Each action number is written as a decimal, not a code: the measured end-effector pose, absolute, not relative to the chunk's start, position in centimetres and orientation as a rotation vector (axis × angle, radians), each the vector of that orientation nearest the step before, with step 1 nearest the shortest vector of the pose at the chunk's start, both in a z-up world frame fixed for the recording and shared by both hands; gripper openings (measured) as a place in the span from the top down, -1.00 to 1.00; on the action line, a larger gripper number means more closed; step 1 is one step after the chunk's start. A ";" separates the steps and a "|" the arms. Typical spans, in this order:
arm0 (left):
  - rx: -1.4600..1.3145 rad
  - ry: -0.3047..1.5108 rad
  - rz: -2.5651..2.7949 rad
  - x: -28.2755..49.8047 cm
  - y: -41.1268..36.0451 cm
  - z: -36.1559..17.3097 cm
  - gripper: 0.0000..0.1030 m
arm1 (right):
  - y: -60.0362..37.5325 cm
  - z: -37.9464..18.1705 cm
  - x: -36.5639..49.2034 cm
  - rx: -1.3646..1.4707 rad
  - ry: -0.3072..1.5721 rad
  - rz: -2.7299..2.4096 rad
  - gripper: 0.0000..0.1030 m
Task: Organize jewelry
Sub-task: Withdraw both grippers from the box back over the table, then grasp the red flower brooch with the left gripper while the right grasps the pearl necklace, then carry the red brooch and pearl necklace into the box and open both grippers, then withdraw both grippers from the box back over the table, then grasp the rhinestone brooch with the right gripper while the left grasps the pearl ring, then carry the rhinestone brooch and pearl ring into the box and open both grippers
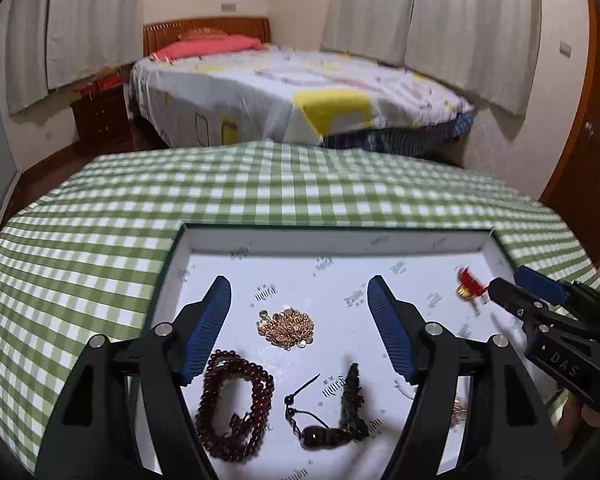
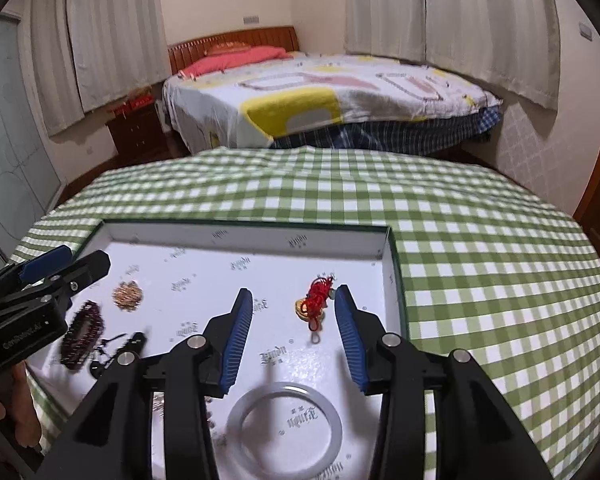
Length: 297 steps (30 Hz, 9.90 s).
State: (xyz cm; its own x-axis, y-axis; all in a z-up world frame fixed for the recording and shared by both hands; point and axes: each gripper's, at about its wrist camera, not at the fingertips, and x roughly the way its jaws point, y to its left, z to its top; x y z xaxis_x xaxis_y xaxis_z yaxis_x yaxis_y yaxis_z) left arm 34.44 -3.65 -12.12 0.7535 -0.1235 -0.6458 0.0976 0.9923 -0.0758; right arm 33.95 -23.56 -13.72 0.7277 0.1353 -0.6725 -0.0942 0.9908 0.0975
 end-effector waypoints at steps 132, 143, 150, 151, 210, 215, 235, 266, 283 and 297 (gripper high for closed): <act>-0.015 0.600 -0.228 31.0 -7.4 -9.2 0.73 | -21.2 -10.9 30.0 0.045 0.588 0.223 0.58; -0.031 0.780 -0.176 37.0 -7.5 -14.3 0.73 | -21.7 -15.1 34.7 0.066 0.731 0.198 0.58; -0.006 0.838 -0.167 38.1 -8.1 -15.5 0.73 | -21.4 -16.5 35.6 0.040 0.801 0.184 0.59; -0.003 0.842 -0.165 38.1 -8.1 -15.5 0.73 | -21.4 -16.7 35.6 0.037 0.808 0.180 0.59; 0.004 0.700 -0.100 31.8 -6.7 -10.2 -0.54 | -23.3 -12.1 30.5 0.053 0.696 0.130 -0.05; -0.022 0.648 -0.101 29.1 -6.3 -9.0 -0.54 | -23.7 -11.1 28.2 0.044 0.658 0.127 -0.05; -0.058 0.652 -0.079 20.1 -4.9 -12.1 -0.54 | -25.7 -14.7 20.5 0.068 0.703 0.077 -0.05; -0.013 0.787 -0.154 19.3 -8.0 -17.1 -0.40 | -25.5 -18.9 19.6 0.072 0.848 0.122 0.77; -0.004 0.837 -0.219 19.8 -8.6 -18.4 0.45 | -25.3 -18.8 19.6 0.075 0.844 0.129 0.77; 0.006 0.779 -0.206 19.3 -8.0 -16.8 0.45 | -24.6 -17.8 19.4 0.078 0.818 0.154 0.77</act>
State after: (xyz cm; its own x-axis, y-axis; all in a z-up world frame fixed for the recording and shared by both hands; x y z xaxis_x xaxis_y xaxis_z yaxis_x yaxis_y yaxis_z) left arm 19.27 -8.05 -16.76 0.6927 -0.1825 -0.6978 0.1871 0.9798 -0.0705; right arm 19.35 -24.63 -17.85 0.6731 0.1665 -0.7206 -0.1064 0.9860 0.1284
